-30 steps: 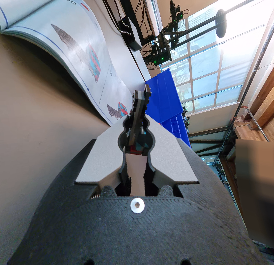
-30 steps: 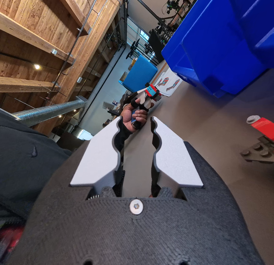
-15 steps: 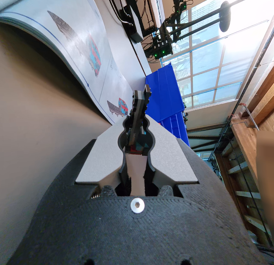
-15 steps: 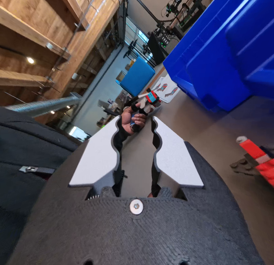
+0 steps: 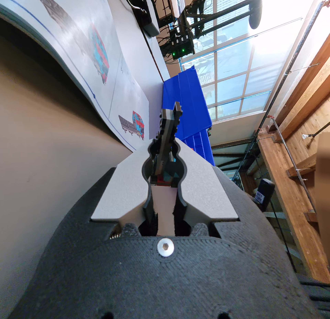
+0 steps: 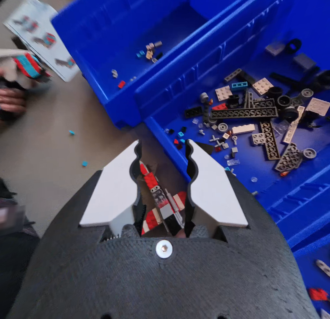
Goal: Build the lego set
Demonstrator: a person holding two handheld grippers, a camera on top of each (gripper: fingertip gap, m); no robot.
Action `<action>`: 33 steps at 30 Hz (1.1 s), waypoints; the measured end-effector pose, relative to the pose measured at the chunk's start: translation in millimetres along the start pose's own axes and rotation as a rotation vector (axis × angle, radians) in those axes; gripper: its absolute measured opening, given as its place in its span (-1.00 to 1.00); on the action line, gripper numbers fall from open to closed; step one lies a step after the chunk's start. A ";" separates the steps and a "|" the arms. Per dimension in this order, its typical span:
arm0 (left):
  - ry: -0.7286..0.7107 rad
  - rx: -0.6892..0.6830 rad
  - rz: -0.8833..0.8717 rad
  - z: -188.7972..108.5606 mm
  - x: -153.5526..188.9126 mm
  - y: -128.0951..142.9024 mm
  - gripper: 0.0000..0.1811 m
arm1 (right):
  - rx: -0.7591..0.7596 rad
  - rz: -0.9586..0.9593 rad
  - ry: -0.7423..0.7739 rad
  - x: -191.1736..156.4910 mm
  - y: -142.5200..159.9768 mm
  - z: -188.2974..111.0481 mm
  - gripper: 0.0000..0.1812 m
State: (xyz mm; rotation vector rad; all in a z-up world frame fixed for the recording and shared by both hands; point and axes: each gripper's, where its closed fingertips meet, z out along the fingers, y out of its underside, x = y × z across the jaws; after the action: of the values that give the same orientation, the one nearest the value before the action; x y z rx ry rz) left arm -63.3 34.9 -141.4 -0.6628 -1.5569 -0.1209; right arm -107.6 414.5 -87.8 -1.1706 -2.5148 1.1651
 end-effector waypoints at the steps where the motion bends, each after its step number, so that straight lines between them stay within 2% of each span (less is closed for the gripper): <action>1: 0.007 -0.002 -0.002 0.0 0.8 0.0 -0.81 | -0.034 -0.021 0.022 2.7 2.6 4.0 -0.43; 10: 0.062 -0.033 -0.028 0.1 6.2 1.8 -0.81 | -0.265 -0.157 0.108 15.6 23.6 33.6 -0.41; 16: 0.087 -0.030 -0.039 -1.3 8.7 0.7 -0.81 | -0.407 -0.220 0.065 3.3 45.4 45.8 -0.47; 20: 0.091 -0.032 -0.044 -1.1 8.9 0.5 -0.81 | -0.426 -0.239 0.075 -1.3 47.7 47.9 -0.40; 33: 0.084 -0.031 -0.039 -0.9 8.1 0.8 -0.81 | -0.446 -0.199 -0.069 -28.7 51.9 36.4 -0.44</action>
State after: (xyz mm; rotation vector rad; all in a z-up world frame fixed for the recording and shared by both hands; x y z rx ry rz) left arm -61.7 37.9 -133.8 -0.6438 -1.4900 -0.2007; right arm -71.8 393.6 -143.7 -0.9368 -2.9577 0.6247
